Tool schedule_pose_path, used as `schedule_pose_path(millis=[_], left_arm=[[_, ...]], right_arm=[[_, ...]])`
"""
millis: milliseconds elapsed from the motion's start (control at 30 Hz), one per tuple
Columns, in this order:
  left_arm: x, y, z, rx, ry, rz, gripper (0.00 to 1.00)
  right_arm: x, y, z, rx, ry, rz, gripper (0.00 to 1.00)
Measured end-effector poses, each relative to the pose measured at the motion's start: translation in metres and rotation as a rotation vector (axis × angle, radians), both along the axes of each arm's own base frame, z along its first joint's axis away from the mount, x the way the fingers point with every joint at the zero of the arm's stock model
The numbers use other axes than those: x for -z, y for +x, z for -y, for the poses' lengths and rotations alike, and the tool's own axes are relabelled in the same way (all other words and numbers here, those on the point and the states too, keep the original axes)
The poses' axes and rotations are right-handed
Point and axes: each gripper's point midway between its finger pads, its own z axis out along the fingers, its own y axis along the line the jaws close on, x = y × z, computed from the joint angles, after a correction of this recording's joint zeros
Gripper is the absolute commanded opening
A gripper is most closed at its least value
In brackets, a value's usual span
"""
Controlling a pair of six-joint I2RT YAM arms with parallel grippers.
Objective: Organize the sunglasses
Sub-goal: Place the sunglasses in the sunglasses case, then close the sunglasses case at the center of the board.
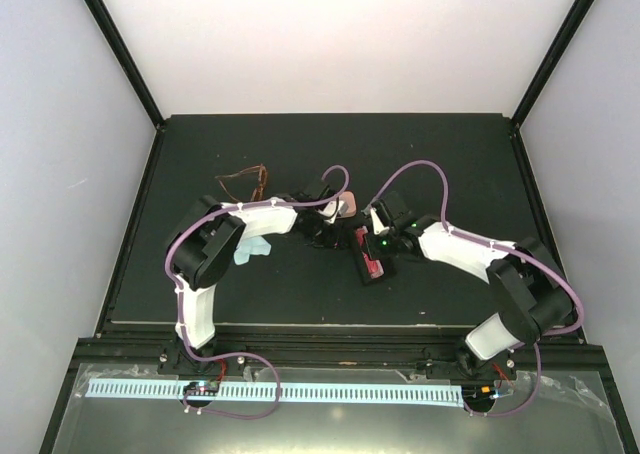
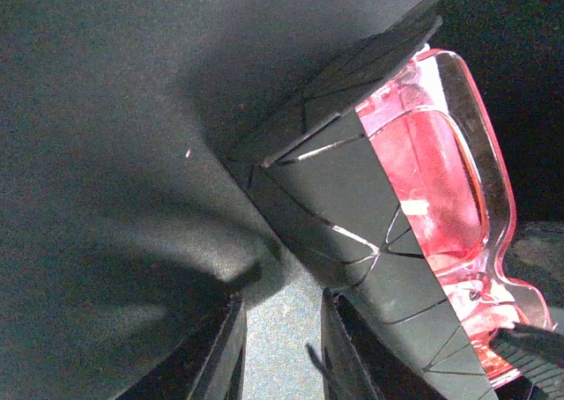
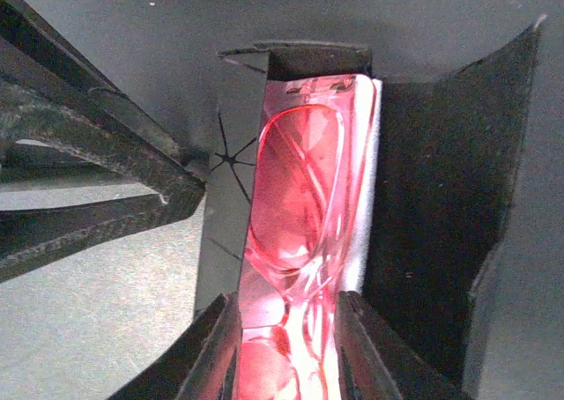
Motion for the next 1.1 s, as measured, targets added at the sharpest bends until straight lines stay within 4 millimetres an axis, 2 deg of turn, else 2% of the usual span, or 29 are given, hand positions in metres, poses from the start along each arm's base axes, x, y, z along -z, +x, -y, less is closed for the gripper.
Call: schedule_pose_path(millis=[367, 533, 867, 1100], left_arm=[[0.0, -0.004, -0.002, -0.001, -0.011, -0.001, 0.27], [0.0, -0.005, -0.001, 0.0, -0.017, -0.001, 0.27], [0.0, -0.011, 0.004, 0.013, -0.024, -0.007, 0.27], [0.0, -0.012, 0.003, 0.008, -0.026, -0.003, 0.27]], right_arm=[[0.003, 0.001, 0.007, 0.027, -0.033, -0.001, 0.06], [0.006, 0.001, 0.003, 0.024, -0.022, -0.008, 0.01], [0.005, 0.001, -0.007, -0.003, 0.03, -0.016, 0.01], [0.001, 0.001, -0.007, 0.0, 0.034, -0.003, 0.18]])
